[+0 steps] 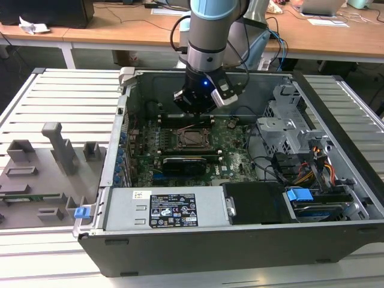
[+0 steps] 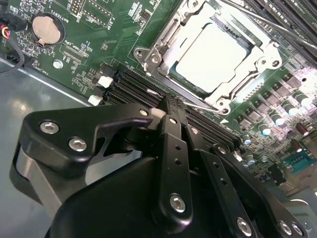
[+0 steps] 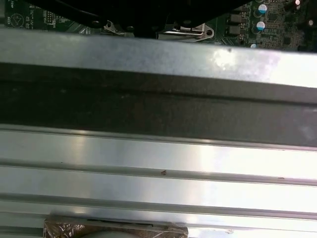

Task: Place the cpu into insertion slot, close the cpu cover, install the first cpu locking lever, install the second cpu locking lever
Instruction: 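Install the first cpu locking lever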

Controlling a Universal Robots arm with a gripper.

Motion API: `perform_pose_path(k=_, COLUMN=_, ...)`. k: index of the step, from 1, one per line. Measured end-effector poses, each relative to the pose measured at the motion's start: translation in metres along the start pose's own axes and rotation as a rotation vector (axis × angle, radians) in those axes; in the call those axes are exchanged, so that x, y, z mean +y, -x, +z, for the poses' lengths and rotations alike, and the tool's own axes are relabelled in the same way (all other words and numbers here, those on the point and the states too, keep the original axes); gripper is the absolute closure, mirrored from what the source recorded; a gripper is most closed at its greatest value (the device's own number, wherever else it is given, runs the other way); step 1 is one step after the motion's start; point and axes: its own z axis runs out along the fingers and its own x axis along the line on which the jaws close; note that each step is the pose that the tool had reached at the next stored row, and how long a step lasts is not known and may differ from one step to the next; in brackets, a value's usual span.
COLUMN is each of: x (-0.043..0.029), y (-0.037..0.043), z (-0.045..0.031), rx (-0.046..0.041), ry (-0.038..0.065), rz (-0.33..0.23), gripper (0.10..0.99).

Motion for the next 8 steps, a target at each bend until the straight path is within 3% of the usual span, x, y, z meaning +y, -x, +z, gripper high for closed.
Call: perform_pose_path(k=8, x=-0.0002, y=0.0009, z=0.0015, rx=0.0, ry=0.0, rz=0.0, gripper=0.98)
